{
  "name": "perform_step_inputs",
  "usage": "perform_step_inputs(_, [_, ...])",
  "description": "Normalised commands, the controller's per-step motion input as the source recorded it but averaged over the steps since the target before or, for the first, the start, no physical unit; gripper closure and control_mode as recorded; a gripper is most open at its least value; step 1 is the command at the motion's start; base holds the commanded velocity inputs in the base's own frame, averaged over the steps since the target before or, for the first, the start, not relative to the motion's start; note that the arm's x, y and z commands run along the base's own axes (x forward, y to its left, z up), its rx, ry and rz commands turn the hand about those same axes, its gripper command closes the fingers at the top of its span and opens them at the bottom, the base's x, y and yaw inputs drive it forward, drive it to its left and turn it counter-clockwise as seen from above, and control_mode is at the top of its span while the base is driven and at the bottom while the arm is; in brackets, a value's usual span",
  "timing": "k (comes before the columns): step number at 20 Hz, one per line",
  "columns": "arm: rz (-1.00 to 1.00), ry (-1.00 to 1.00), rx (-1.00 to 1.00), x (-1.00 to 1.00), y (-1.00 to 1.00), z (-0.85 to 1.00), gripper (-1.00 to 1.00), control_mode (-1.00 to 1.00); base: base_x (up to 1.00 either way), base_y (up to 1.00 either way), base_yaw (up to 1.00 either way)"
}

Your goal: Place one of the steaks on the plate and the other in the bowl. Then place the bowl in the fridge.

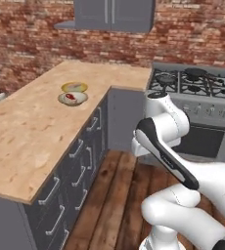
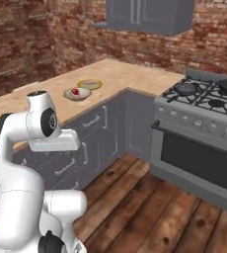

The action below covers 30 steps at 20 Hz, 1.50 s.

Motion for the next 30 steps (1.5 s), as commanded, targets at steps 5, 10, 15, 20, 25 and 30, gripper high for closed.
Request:
perform_step_inputs(5, [0.0,0.0,0.0,0.0,0.0,0.0,-1.0,1.0,1.0,0.05,0.0])
perform_step_inputs(10, [0.0,0.0,0.0,0.0,0.0,0.0,-1.0,1.0,1.0,0.03,0.06])
perform_step_inputs(15, [0.0,0.0,0.0,0.0,0.0,0.0,-1.0,1.0,1.0,0.01,0.14])
perform_step_inputs(20, [0.0,0.0,0.0,0.0,0.0,0.0,-1.0,1.0,0.79,0.49,0.15])
perform_step_inputs(25, [0.0,0.0,0.0,0.0,0.0,0.0,-1.0,1.0,0.65,0.08,0.2])
perform_step_inputs(30, [0.0,0.0,0.0,0.0,0.0,0.0,-1.0,1.0,0.66,-0.07,0.22])
